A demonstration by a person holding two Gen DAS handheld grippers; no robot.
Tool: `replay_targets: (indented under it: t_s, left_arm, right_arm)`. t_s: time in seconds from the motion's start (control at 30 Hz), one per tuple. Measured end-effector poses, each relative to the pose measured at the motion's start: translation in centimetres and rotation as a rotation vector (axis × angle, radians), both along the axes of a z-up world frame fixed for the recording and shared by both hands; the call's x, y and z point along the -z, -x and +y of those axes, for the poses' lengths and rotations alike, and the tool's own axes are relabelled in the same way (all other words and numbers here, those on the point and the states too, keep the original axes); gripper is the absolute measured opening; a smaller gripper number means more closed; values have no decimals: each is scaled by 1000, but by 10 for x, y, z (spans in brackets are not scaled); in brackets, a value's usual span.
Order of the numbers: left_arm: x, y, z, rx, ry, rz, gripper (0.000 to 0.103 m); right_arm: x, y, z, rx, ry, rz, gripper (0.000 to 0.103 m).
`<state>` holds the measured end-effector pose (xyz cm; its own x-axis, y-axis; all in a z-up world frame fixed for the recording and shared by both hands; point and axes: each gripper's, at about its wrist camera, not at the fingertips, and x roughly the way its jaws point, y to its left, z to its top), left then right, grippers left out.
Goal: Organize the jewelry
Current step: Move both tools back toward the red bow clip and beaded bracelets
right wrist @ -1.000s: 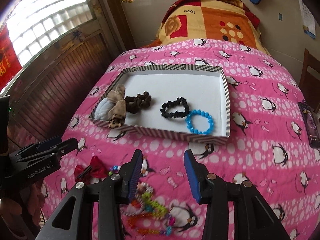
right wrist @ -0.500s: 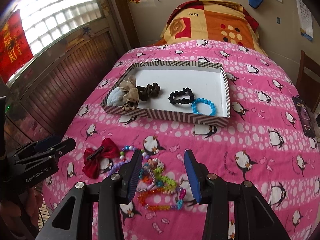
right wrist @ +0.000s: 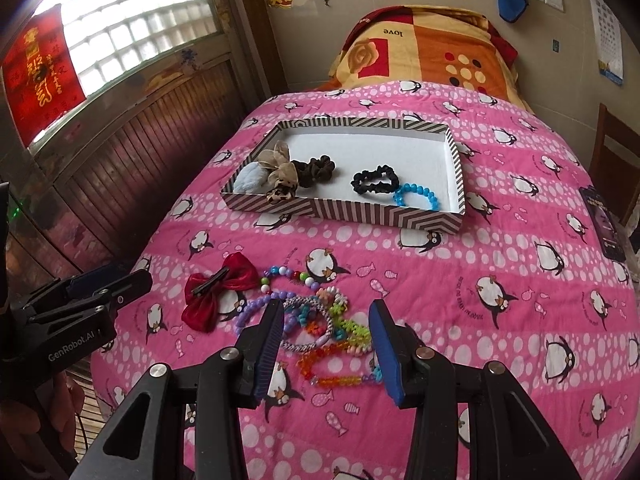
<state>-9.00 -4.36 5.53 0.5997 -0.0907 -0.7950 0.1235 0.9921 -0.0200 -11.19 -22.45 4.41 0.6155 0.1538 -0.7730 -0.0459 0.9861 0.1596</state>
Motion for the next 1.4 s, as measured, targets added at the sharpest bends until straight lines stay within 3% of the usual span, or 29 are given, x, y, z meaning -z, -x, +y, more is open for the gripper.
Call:
replay_targets:
  t_s: [0.37,0.53,0.73,1.07,1.27,1.4]
  left_arm:
    - [-3,13,5,6,0,-14,57]
    - [-3,15,5,7,4,-11,57]
    - [4,16,18,8,73,43,57]
    - [41,7,50,-57,162,192,57]
    - [47,-3,45,-49,165,206,58]
    - [51,-15,37,-32,158,215,58]
  right_arm:
    - [-2,15,3,2,11,-4,45]
    - [-1,19,2,2,11,1,53]
    - [6,21,-2,2,12,20,53]
    - [36,21,-18,7,-16,92,53]
    - [40,15,-14,-50,-34,67,53]
    - [48,4,-7,-100,-37,69,42]
